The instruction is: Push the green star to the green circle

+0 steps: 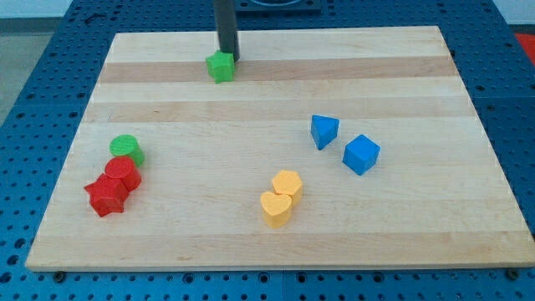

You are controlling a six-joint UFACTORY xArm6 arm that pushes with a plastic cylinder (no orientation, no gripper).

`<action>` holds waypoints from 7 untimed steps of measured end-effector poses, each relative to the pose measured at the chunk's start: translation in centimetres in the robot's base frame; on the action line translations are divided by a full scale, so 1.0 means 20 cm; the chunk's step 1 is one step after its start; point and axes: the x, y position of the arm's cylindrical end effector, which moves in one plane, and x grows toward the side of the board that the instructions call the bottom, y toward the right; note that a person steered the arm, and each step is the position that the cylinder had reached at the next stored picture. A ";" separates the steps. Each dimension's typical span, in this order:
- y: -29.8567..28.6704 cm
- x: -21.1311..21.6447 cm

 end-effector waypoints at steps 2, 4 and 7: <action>-0.13 0.32; -0.01 0.49; -0.51 0.70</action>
